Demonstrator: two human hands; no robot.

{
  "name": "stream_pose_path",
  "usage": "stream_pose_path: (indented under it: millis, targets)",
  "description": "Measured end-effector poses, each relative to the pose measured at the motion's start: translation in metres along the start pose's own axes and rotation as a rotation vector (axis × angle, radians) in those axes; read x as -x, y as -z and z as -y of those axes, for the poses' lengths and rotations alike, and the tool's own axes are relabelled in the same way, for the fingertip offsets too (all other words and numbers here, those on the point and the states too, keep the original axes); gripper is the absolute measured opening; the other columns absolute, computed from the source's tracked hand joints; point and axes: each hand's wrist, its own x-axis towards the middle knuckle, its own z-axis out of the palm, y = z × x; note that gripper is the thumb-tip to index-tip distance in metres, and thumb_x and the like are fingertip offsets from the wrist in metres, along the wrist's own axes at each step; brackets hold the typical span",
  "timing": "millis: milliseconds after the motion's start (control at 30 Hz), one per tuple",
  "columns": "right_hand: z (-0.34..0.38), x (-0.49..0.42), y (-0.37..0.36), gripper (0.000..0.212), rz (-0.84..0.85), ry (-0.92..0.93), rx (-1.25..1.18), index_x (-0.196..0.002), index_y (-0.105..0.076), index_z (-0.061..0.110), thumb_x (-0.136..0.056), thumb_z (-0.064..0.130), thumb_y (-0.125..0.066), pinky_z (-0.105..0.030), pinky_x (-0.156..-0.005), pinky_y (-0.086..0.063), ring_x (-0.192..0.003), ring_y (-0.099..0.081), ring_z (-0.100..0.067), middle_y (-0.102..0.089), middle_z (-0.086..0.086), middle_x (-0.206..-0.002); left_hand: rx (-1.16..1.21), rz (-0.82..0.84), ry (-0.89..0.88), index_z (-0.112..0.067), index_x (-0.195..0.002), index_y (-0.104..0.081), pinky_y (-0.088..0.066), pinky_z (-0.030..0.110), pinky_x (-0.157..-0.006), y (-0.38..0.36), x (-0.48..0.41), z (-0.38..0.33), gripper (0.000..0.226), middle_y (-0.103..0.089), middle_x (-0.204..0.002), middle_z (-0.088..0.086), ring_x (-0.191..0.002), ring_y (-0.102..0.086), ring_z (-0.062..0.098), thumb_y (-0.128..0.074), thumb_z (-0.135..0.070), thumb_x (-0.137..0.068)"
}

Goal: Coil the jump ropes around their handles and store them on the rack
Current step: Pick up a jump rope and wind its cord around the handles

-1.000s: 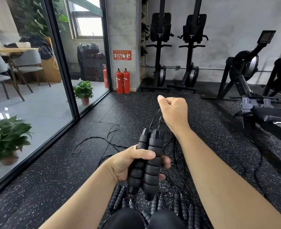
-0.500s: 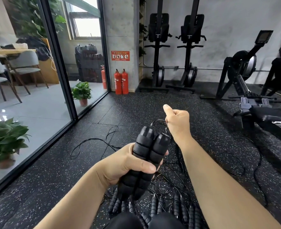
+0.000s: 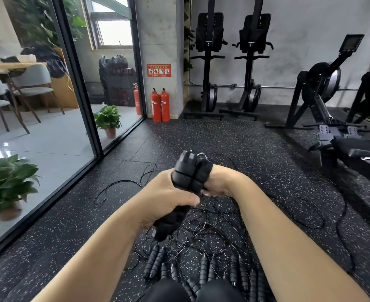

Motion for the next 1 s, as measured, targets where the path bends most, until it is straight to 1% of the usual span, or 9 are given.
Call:
stream_pose_path:
  millis: [100,233,300,367,433,567,700,867,1000]
  targets:
    - [0.003,0.002,0.005,0.014,-0.001,-0.127,-0.068,-0.095,-0.061,0.003,-0.094,0.004,-0.047,-0.023,-0.069,-0.051,-0.079,-0.059,-0.022,-0.061,-0.009,-0.087,0.130,-0.030,0.077,-0.011,-0.073,-0.057,-0.043,0.023,-0.052,0.005,0.000,0.002,0.021,-0.054,-0.059,0.001,-0.051,-0.048,0.014,-0.074,-0.007,-0.061]
    - [0.011,0.009,0.011,0.017,0.015,-0.179,-0.002,-0.083,-0.053,0.007,-0.096,0.003,-0.044,-0.010,-0.048,-0.045,-0.052,-0.051,-0.013,-0.050,0.002,-0.064,0.211,-0.051,0.122,-0.012,-0.074,-0.057,-0.043,0.022,-0.050,0.006,-0.002,0.004,0.024,-0.054,-0.058,0.001,-0.049,-0.048,0.014,-0.077,0.001,-0.075]
    - [0.010,0.010,0.012,0.020,-0.014,-0.101,-0.014,-0.082,-0.053,0.011,-0.098,0.010,-0.042,-0.018,-0.059,-0.052,-0.057,-0.061,-0.013,-0.057,0.001,-0.068,0.206,-0.102,0.152,-0.012,-0.075,-0.057,-0.042,0.022,-0.051,0.009,-0.005,0.004,0.021,-0.052,-0.059,0.002,-0.050,-0.047,0.014,-0.070,0.003,-0.083]
    - [0.006,0.009,0.011,0.015,-0.061,-0.102,-0.003,-0.098,-0.058,0.012,-0.098,0.013,-0.043,-0.017,-0.063,-0.049,-0.069,-0.064,-0.017,-0.062,0.001,-0.078,0.178,-0.157,0.181,-0.013,-0.075,-0.058,-0.041,0.023,-0.052,0.014,-0.008,0.005,0.020,-0.053,-0.059,0.002,-0.051,-0.046,0.015,-0.069,0.001,-0.084]
    - [0.003,0.011,0.014,0.019,-0.190,-0.131,0.005,-0.082,-0.062,0.014,-0.094,0.022,-0.051,-0.022,-0.068,-0.051,-0.072,-0.063,-0.020,-0.060,0.001,-0.070,0.113,-0.211,0.198,-0.013,-0.076,-0.058,-0.040,0.024,-0.054,0.022,-0.010,0.007,0.020,-0.053,-0.060,0.003,-0.052,-0.046,0.016,-0.070,0.000,-0.085]
    - [0.000,0.009,0.014,0.029,-0.418,-0.191,0.211,-0.066,-0.062,0.015,-0.088,0.031,-0.053,-0.030,-0.065,-0.042,-0.076,-0.063,-0.025,-0.065,0.000,-0.072,-0.128,-0.329,0.240,-0.012,-0.080,-0.055,-0.039,0.026,-0.057,0.039,-0.021,0.014,0.019,-0.055,-0.067,0.004,-0.058,-0.048,0.018,-0.071,-0.003,-0.083]
    - [0.017,0.014,0.015,0.043,-0.567,-0.045,0.328,-0.053,-0.042,0.015,-0.091,0.031,-0.053,-0.029,-0.059,-0.034,-0.063,-0.053,-0.025,-0.049,0.001,-0.058,-0.519,-0.369,0.280,-0.007,-0.084,-0.056,-0.041,0.028,-0.060,0.055,-0.036,0.024,0.015,-0.057,-0.074,0.006,-0.065,-0.052,0.020,-0.071,-0.009,-0.081]
    - [0.055,0.025,0.018,0.050,-0.600,0.276,0.511,-0.054,-0.035,0.016,-0.095,0.040,-0.048,-0.029,-0.062,-0.032,-0.065,-0.046,-0.023,-0.036,0.006,-0.056,-1.187,-0.282,0.224,-0.014,-0.108,-0.058,-0.046,0.033,-0.067,0.044,-0.034,0.018,0.025,-0.058,-0.097,0.005,-0.088,-0.055,0.024,-0.059,-0.012,-0.083]
    - [0.062,0.024,0.026,0.052,-0.602,0.342,0.580,-0.052,-0.034,0.017,-0.096,0.042,-0.049,-0.028,-0.061,-0.026,-0.066,-0.042,-0.022,-0.033,0.006,-0.056,-1.470,-0.161,0.049,-0.016,-0.120,-0.055,-0.044,0.033,-0.077,0.031,-0.030,0.017,0.039,-0.053,-0.111,0.005,-0.111,-0.049,0.024,-0.063,-0.013,-0.082]
